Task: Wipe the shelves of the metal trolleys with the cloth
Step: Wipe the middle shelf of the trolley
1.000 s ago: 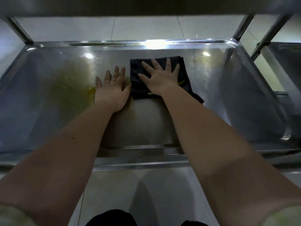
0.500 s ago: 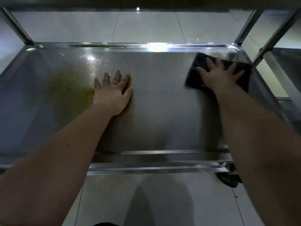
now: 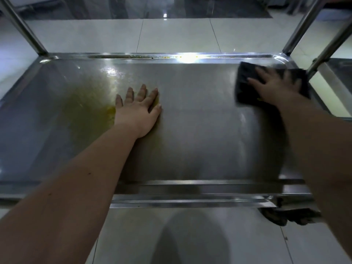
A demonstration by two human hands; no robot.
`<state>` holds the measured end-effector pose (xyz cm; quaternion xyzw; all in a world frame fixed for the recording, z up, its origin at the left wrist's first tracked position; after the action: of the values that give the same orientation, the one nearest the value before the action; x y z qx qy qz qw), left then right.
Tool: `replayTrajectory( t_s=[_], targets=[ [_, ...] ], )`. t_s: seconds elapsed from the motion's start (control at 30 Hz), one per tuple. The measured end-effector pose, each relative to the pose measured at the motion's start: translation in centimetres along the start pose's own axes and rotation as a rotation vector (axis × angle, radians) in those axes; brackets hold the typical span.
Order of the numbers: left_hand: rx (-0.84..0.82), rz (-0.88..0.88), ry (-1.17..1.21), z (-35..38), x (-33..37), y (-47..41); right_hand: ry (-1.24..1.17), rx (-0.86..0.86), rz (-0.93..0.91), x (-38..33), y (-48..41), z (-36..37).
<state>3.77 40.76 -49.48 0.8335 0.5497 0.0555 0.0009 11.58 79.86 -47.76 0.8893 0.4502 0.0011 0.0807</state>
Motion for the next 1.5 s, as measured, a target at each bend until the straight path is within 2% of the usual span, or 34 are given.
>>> replayTrajectory(
  t_s=[0.07, 0.13, 0.17, 0.33, 0.4, 0.5, 0.67, 0.73, 0.87, 1.03, 1.1, 1.23, 1.37, 1.5],
  targets=[
    [0.008, 0.002, 0.003, 0.0, 0.1, -0.1, 0.021, 0.01, 0.136, 3.3, 0.4, -0.2],
    [0.005, 0.007, -0.003, 0.0, 0.3, -0.1, 0.005, 0.026, 0.189, 1.4, 1.2, 0.1],
    [0.003, 0.007, -0.01, 0.0, 0.3, -0.1, -0.006, 0.032, 0.156, -1.3, 1.5, 0.3],
    [0.005, -0.004, -0.018, -0.1, -0.3, 0.1, 0.051, -0.031, -0.298, -20.5, 5.8, 3.1],
    [0.006, -0.002, -0.006, -0.2, -0.5, 0.1, 0.064, -0.044, -0.387, -23.6, 7.4, 3.7],
    [-0.008, -0.003, 0.015, -0.2, -0.6, 0.1, 0.043, -0.036, -0.381, -20.1, 6.3, 2.9],
    [-0.007, -0.005, 0.025, -0.1, -0.2, 0.0, -0.006, -0.003, -0.022, -2.3, 2.6, 0.8],
    [-0.002, -0.002, 0.026, -0.1, 0.1, 0.0, 0.002, 0.001, 0.073, 1.1, 3.2, 0.6],
    [-0.002, -0.005, 0.029, -0.1, 0.0, 0.1, 0.03, -0.051, -0.025, -2.9, 8.0, 2.2],
    [-0.008, -0.004, 0.041, -0.2, -0.2, 0.3, 0.129, -0.152, -0.273, -9.6, 22.4, 5.3],
    [-0.006, -0.001, 0.039, -0.2, -0.1, 0.4, 0.141, -0.171, -0.339, -11.0, 24.1, 5.5],
    [0.001, -0.009, 0.031, -0.2, -0.1, 0.5, 0.088, -0.075, -0.349, -14.8, 15.9, 4.1],
    [0.005, -0.008, 0.029, -0.1, 0.0, 0.6, 0.009, -0.081, -0.27, -19.9, 5.7, 3.5],
    [0.014, -0.017, 0.044, -0.1, -0.3, 0.6, 0.031, -0.07, -0.23, -22.4, 2.9, 3.1]
  ],
)
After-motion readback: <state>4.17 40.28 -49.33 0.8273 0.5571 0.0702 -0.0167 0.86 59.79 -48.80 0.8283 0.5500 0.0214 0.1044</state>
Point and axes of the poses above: each hand's wrist, its own y-axis away from the middle knuckle, its own z-axis out of the palm, x = y × z, the point moved 9 cm from there along -y, towards the middle knuckle, and after that the axes turned 2 degrees about y, right-handed, at the moved point
